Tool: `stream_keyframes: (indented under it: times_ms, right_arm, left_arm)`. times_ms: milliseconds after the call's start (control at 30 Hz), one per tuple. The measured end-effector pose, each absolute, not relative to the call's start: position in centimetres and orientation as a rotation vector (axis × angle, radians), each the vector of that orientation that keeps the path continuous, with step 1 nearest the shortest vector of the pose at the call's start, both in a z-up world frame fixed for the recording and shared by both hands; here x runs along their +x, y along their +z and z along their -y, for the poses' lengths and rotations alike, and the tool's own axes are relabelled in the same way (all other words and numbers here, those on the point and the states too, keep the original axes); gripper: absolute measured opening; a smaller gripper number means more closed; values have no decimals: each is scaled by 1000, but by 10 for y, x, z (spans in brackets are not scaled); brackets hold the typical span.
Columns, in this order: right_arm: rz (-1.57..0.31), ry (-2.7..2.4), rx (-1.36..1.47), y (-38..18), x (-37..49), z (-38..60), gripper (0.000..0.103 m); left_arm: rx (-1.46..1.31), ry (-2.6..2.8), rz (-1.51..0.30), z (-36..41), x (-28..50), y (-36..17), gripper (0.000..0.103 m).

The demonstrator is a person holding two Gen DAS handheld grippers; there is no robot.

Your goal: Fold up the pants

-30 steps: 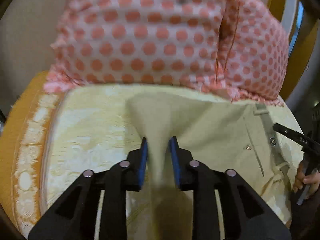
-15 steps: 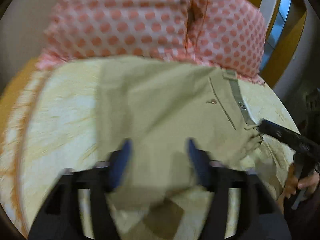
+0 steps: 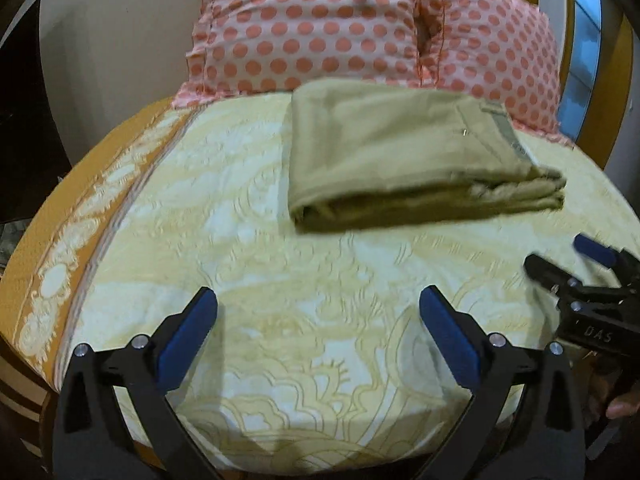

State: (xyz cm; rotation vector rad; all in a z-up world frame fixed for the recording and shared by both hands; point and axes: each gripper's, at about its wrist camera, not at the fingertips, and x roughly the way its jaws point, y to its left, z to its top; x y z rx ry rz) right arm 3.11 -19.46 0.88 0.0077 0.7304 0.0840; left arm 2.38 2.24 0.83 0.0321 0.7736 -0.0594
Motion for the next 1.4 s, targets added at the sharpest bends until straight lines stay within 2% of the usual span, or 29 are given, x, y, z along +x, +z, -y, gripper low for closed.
stream_keyframes:
  times_ms: [233,1400]
  right_arm:
    - [-685,72,19,6,29,196,102]
    - [-679,74,19,6,29,200,102]
  left_arm:
    - [40,-48,-708,-22,15,4,101]
    - [39,-47,-709,-21,16,4,101]
